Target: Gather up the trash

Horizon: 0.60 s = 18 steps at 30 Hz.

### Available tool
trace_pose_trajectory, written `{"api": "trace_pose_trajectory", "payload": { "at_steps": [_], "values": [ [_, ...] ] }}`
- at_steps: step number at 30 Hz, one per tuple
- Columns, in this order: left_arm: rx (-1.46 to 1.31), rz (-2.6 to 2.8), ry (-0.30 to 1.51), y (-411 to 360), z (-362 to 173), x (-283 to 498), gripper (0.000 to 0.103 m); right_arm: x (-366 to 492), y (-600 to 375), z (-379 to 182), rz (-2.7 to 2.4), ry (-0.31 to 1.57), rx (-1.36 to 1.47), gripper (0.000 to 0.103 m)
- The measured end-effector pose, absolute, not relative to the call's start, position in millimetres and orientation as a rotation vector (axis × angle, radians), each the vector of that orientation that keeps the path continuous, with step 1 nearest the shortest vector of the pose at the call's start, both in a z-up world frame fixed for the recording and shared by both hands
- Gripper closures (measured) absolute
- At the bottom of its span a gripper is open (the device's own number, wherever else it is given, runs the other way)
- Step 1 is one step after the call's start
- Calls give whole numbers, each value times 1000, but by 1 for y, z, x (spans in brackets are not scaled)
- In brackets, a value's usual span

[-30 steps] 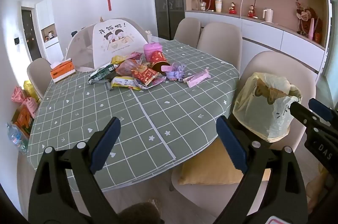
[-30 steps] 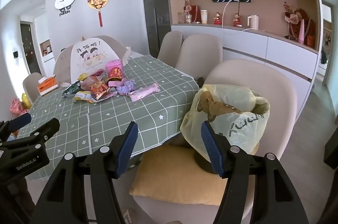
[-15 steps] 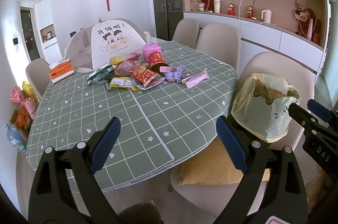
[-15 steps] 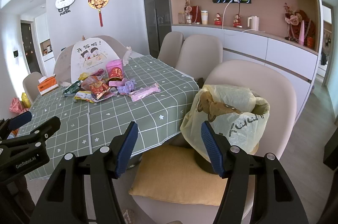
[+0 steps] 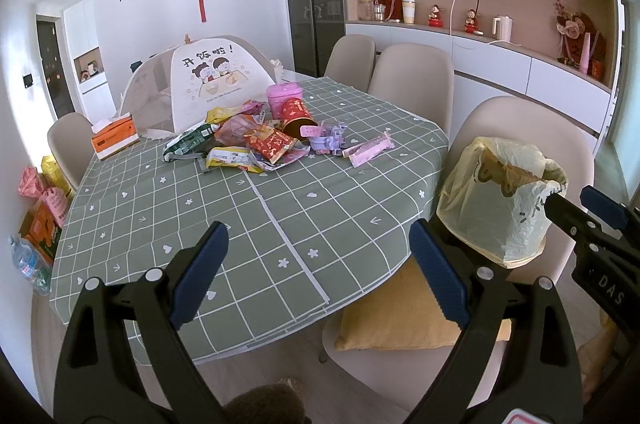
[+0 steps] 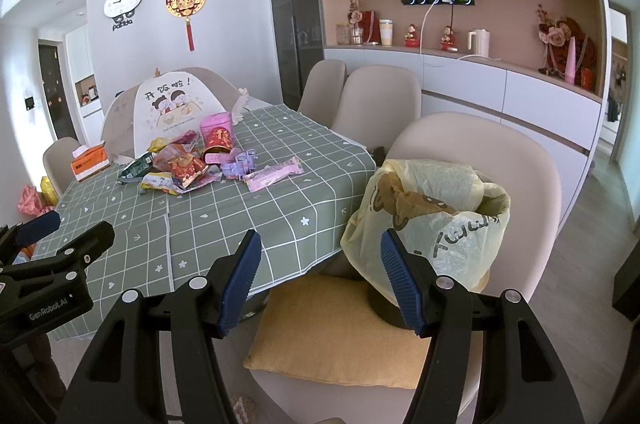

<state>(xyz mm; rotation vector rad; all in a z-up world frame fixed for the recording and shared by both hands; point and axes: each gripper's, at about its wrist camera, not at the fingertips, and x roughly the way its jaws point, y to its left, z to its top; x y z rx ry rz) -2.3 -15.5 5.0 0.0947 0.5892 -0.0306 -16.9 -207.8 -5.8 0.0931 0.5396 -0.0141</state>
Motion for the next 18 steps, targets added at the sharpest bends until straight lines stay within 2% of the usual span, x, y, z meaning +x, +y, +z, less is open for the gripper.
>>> {"api": "trace_pose_trajectory", "payload": {
  "at_steps": [18],
  "values": [
    [94,-33,588,-11,5,-2,16,-18,-208,-6,-18,542,101,44]
  ]
}}
